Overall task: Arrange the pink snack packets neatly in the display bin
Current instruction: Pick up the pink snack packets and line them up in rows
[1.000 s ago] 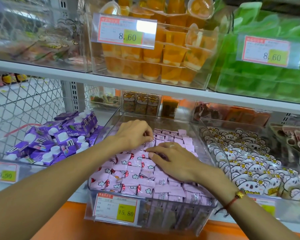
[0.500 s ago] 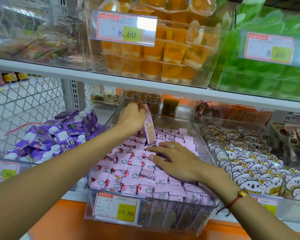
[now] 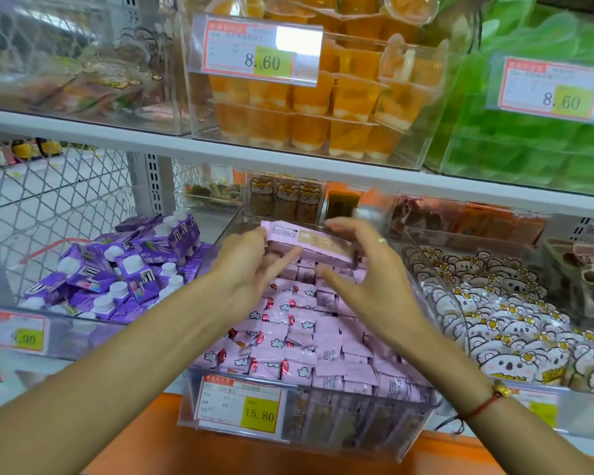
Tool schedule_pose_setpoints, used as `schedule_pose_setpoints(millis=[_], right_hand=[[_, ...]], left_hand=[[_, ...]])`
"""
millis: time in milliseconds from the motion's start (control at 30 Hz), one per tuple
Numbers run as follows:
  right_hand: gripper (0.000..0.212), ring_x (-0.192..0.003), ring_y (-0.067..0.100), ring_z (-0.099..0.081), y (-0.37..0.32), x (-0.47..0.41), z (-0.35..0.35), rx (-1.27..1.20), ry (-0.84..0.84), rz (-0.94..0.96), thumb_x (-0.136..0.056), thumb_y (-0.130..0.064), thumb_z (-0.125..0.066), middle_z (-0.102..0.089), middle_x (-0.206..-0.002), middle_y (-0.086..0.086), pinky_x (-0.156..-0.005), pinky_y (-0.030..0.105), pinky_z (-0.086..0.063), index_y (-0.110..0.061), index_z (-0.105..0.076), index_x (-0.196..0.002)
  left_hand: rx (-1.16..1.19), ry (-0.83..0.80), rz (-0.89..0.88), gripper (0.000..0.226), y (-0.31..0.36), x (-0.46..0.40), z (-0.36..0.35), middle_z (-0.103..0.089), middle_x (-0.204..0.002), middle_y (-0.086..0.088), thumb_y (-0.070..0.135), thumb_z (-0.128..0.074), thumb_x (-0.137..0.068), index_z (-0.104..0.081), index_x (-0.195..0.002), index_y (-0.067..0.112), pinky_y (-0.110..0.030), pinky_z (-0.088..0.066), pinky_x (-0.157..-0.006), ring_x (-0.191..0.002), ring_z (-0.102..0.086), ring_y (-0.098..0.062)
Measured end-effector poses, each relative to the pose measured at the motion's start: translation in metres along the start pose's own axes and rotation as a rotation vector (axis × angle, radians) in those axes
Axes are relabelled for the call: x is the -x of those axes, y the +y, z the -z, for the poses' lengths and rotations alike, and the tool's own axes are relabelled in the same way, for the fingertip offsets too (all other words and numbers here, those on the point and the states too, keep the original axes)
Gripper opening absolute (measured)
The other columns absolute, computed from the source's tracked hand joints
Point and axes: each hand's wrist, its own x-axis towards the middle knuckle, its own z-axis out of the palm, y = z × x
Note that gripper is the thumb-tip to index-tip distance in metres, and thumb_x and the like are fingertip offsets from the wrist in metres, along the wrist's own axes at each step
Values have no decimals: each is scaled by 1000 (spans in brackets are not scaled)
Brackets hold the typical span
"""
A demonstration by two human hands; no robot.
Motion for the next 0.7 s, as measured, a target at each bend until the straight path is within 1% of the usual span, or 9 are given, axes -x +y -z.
schedule_pose_setpoints(millis=[67,100,200,300,400,533,567,633,700], right_hand=[[35,-80,-4,-50,0,-2,5,-7,49,-20,-82,-18,-71,-60,-97,-22,-69,15,-39,-27,-60,-114],[30,-75,0,-52,1,-3,7,-80,43,-64,-83,-20,-70,-62,-93,-22,-65,14,-41,-27,-62,-110],[16,-66,8,-60,0,-3,12,-472,-47,-348,-86,-28,-65,-71,-81,-8,-63,19,-49,-25,-69,-102],[24,-58,7,-59,-1,-4,9,-661,-135,-544,-86,-31,-65,-67,-72,-5,-56,15,-46,-15,-72,-102],[28,-65,11,-63,-4,-5,7,-824,-106,-598,-82,-33,-66,-69,-76,-5,-59,14,-49,-14,-70,-103],[44,-93,12,-68,-7,-3,6,-812,-68,-483,-77,-20,-73,-72,-103,1,-74,18,-53,-20,-58,-119],[44,-93,12,-68,-8,-2,5,-770,-45,-460,-78,-16,-73,-72,-104,2,-74,17,-53,-20,-58,-119],[39,-91,14,-69,-9,-1,3,-714,12,-427,-81,-15,-71,-71,-103,5,-77,18,-54,-18,-57,-117],[41,-92,13,-69,-6,-1,4,-710,103,-459,-82,-17,-70,-70,-103,5,-81,21,-55,-15,-52,-119]], left_hand=[[47,-50,74,20,3,1,3,-64,-93,-17,7,-45,-99,-57,-110,-3,-24,-58,-52,-77,-65,-21],[-23,-96,68,23,5,1,5,-66,-95,-15,12,-46,-99,-59,-113,0,-23,-58,-53,-77,-67,-19],[-437,-243,-66,35,7,-2,11,-67,-108,-5,36,-44,-99,-56,-124,15,-20,-58,-64,-94,-65,-12],[-655,-282,-163,28,3,-4,12,-60,-106,6,43,-47,-95,-52,-117,27,-21,-57,-69,-96,-60,-8],[-616,-250,-208,20,-4,-9,12,-61,-102,-1,32,-54,-95,-57,-110,21,-19,-56,-65,-91,-63,-12],[-420,-232,-78,38,-8,-7,11,-68,-109,-9,38,-58,-91,-56,-116,11,-20,-57,-65,-90,-70,-16],[-458,-245,-68,37,-10,-6,10,-70,-105,-7,42,-57,-90,-59,-113,13,-21,-57,-65,-88,-71,-15],[-723,-278,-182,36,-14,-5,10,-68,-104,2,54,-47,-90,-60,-105,23,-23,-54,-69,-89,-69,-10],[-1036,-328,-363,52,-16,-6,14,-59,-119,6,61,-34,-88,-49,-120,23,-28,-48,-84,-104,-60,-12]])
